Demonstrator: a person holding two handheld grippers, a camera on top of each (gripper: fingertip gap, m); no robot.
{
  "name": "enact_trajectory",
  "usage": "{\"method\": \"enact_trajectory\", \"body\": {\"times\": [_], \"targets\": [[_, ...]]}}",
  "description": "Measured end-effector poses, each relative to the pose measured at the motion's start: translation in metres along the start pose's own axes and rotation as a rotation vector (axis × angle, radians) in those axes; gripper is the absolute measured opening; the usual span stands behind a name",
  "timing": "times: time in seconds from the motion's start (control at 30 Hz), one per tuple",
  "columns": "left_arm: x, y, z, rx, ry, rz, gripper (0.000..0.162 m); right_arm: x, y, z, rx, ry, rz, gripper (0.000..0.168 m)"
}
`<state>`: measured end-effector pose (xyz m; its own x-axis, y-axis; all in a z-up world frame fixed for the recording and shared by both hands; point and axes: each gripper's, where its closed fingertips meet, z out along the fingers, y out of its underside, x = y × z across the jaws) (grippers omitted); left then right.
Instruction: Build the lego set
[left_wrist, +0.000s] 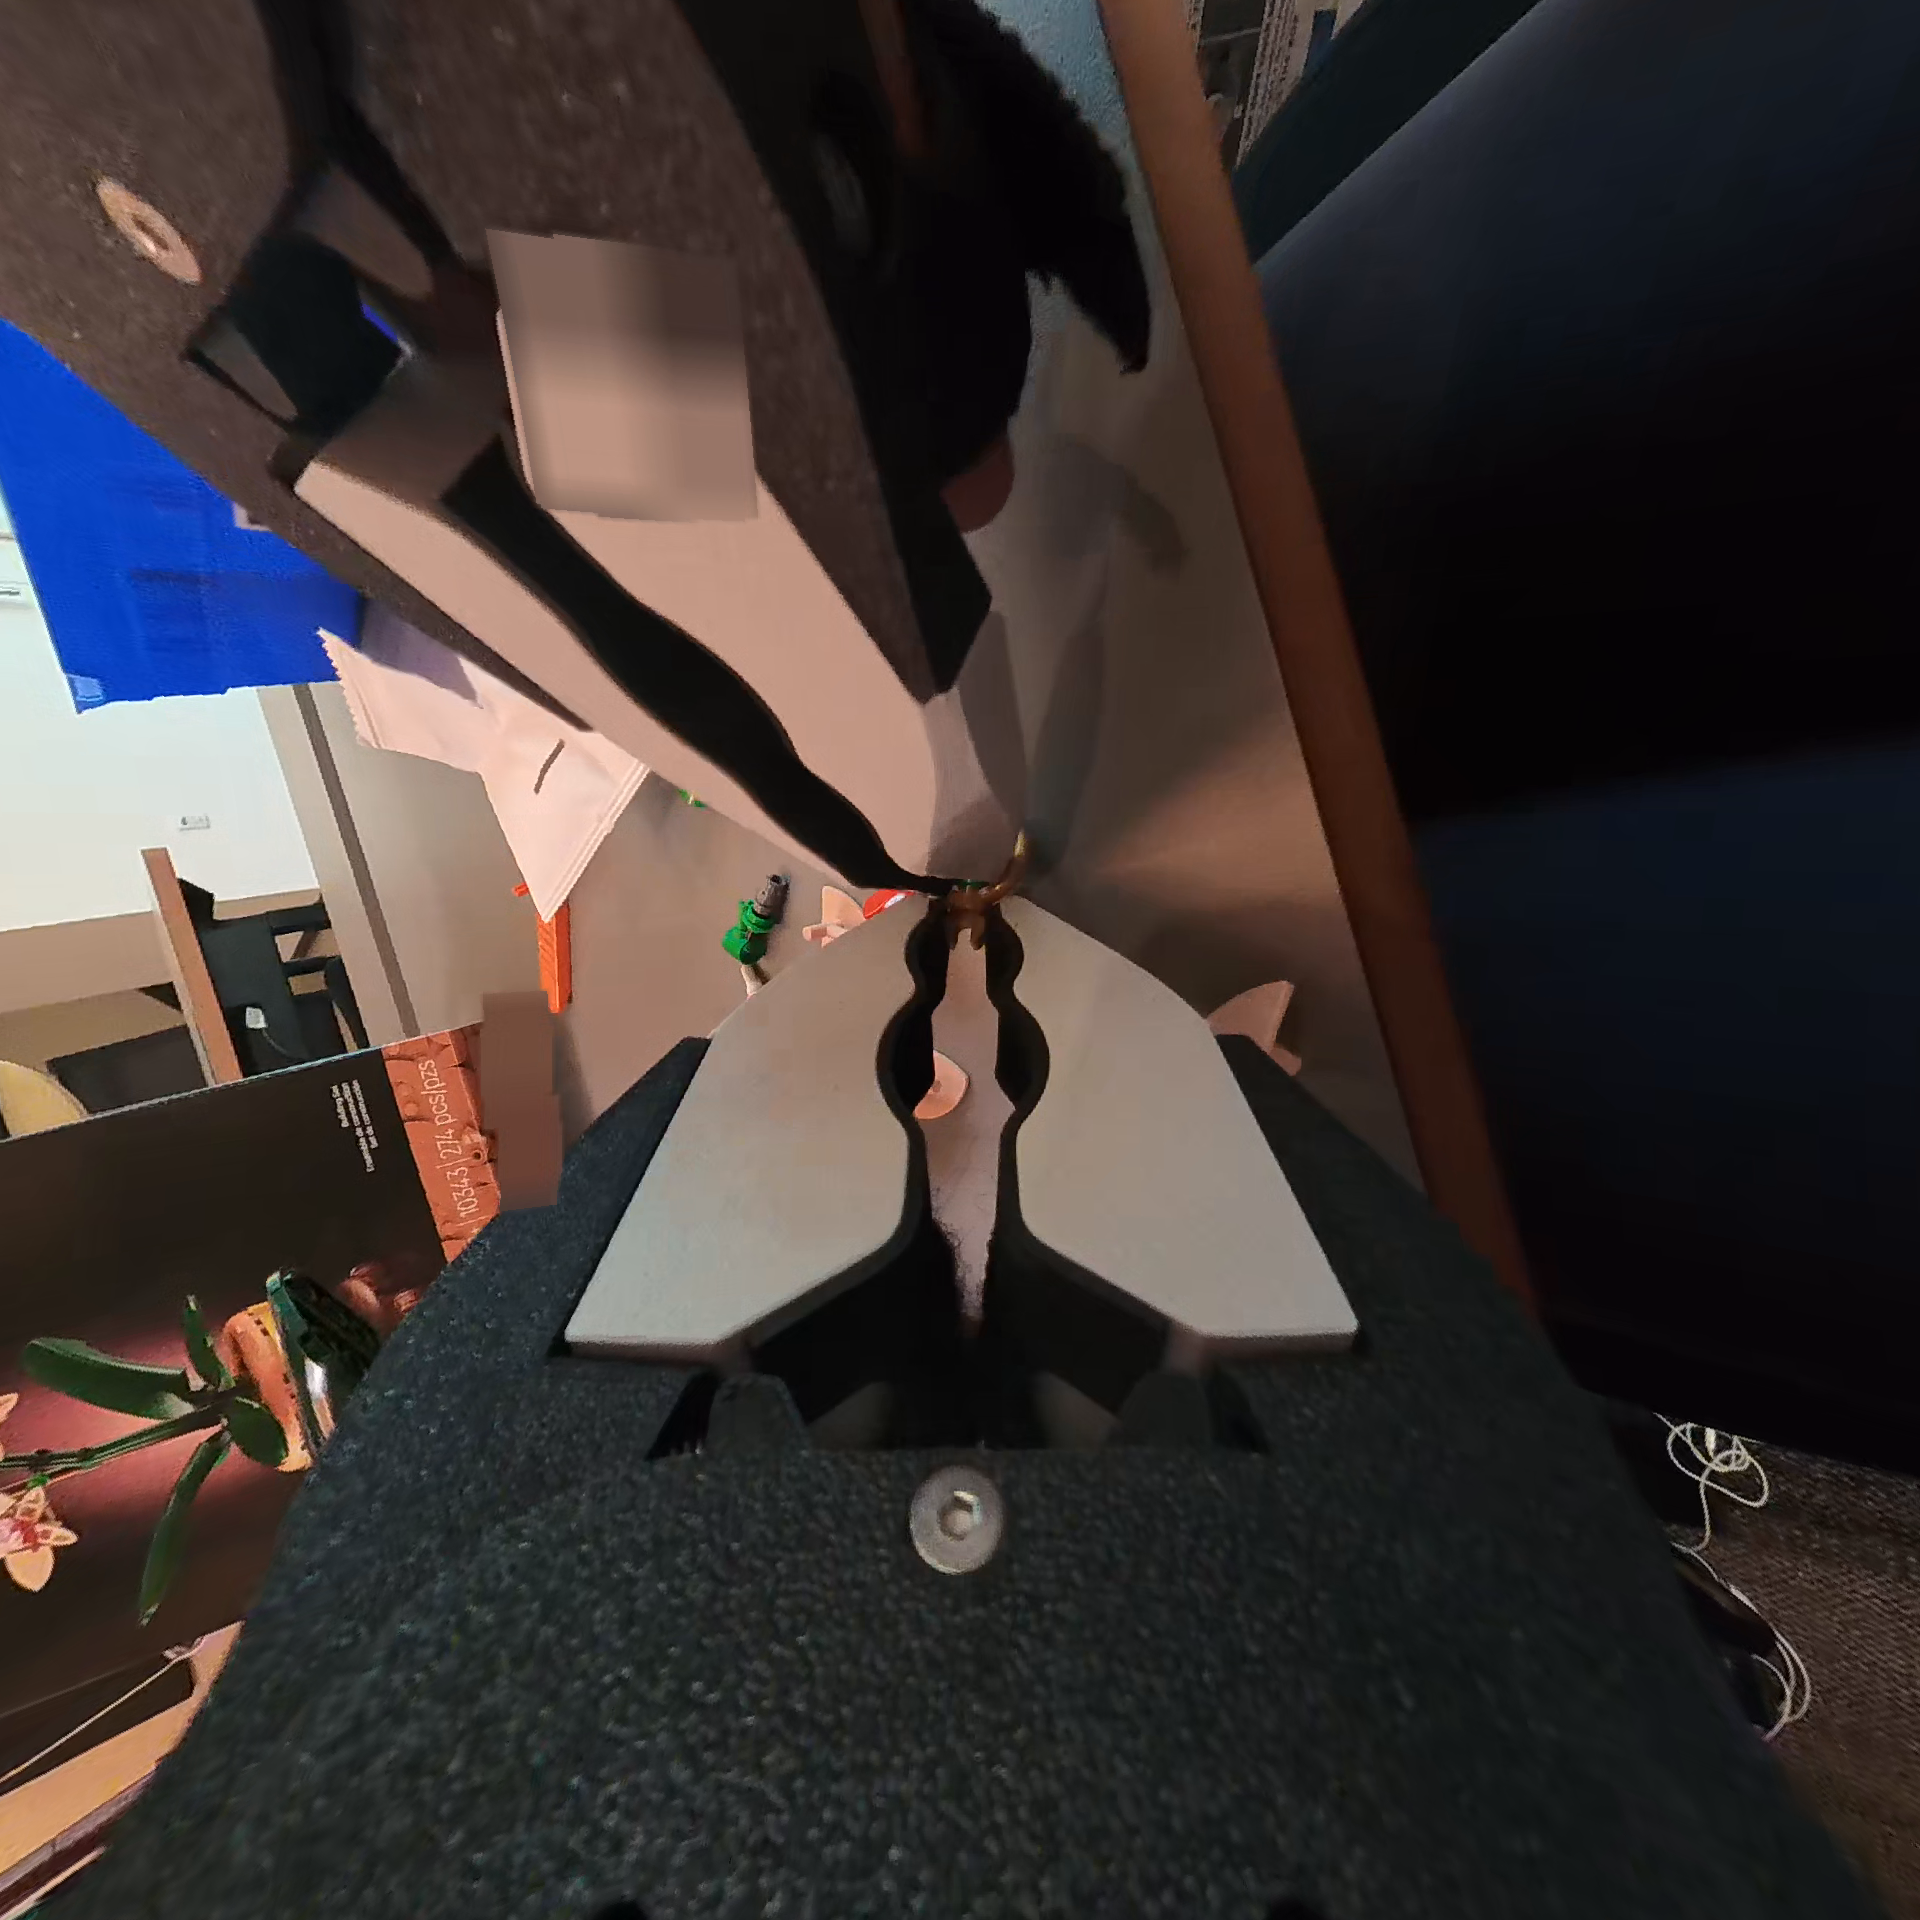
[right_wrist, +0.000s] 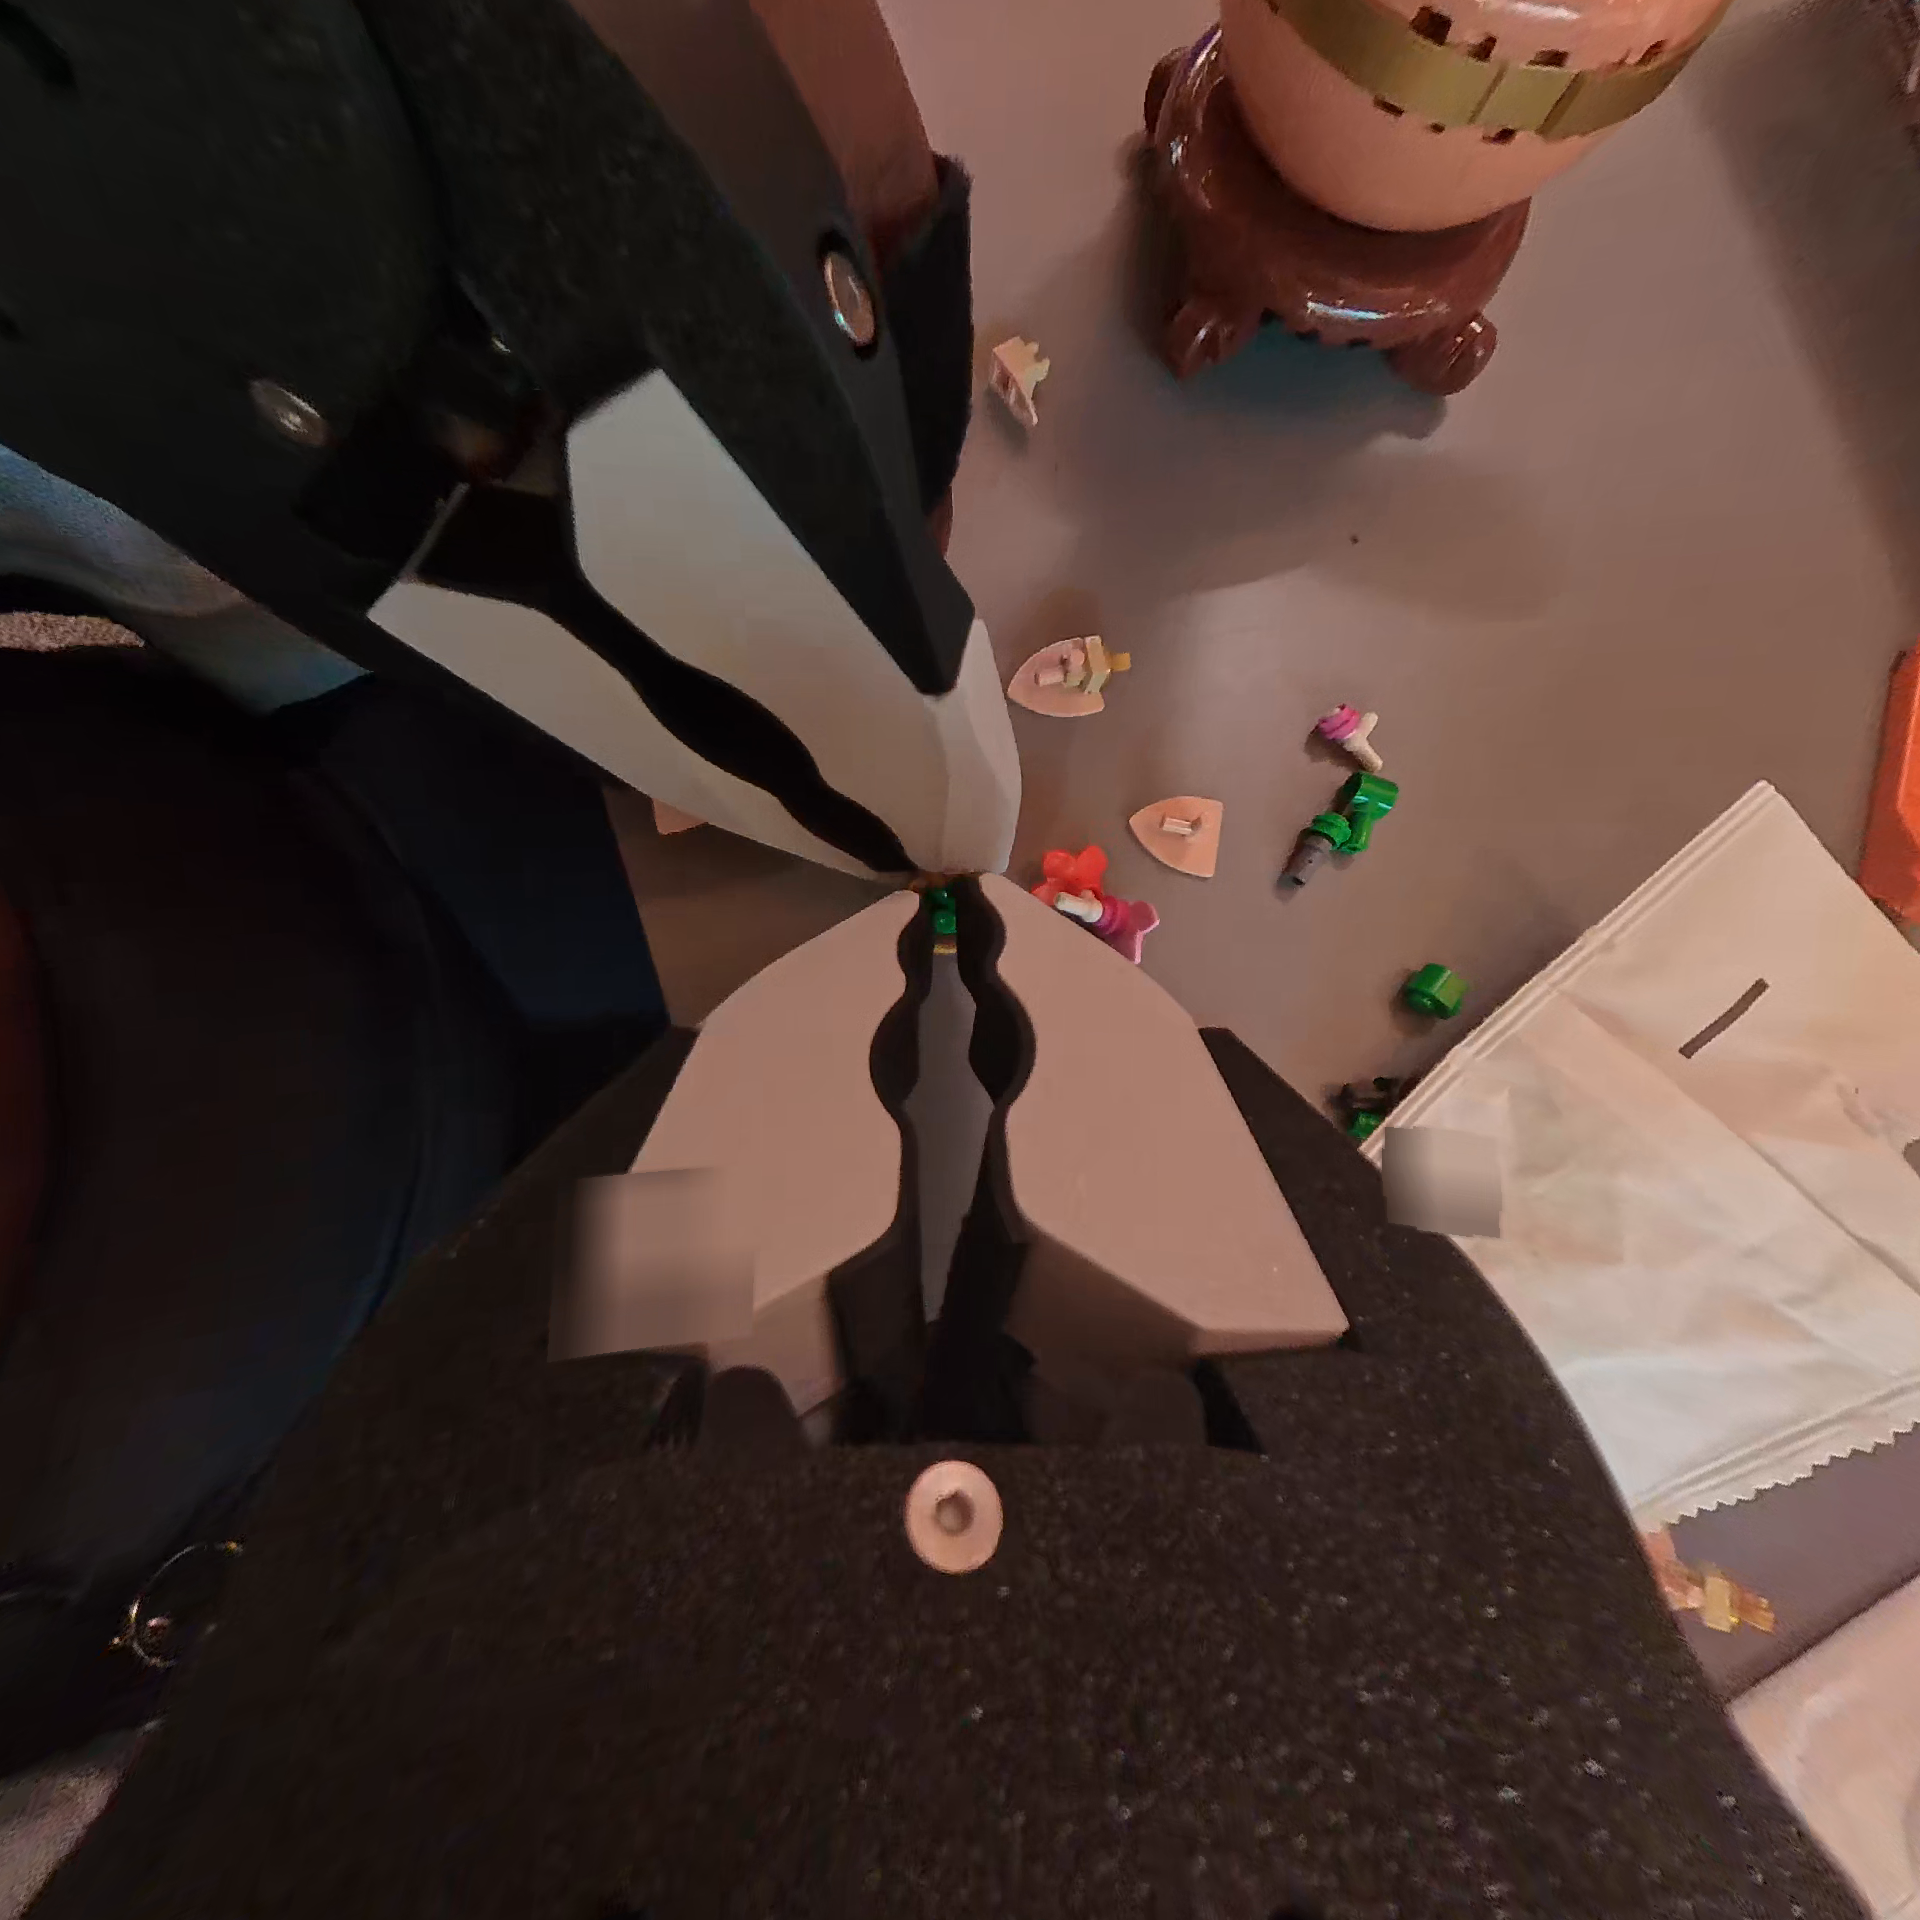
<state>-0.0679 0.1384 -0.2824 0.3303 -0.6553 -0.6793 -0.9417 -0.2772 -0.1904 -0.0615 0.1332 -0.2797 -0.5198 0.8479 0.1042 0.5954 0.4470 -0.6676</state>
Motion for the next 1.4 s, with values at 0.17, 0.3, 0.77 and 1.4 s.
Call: {"method": "enact_trajectory", "body": {"times": [0.17, 0.3, 0.77, 1.4], "targets": [[0.0, 0.0, 0.0, 0.036, 0.004, -0.049, 0.006, 0.001, 0.001, 0.001, -0.108, -0.045, -0.042, 0.003], [-0.002, -0.004, -0.008, 0.091, 0.012, -0.122, 0.005, 0.009, 0.009, 0.005, -0.21, 0.001, -0.114, 0.002], [-0.002, 0.012, -0.008, 0.023, 0.004, -0.068, 0.006, 0.002, -0.013, -0.001, 0.04, -0.154, 0.073, 0.004], [0.002, 0.013, -0.005, 0.049, 0.025, -0.108, 0.005, -0.001, -0.009, 0.01, -0.043, -0.177, 0.034, 0.0]]}}
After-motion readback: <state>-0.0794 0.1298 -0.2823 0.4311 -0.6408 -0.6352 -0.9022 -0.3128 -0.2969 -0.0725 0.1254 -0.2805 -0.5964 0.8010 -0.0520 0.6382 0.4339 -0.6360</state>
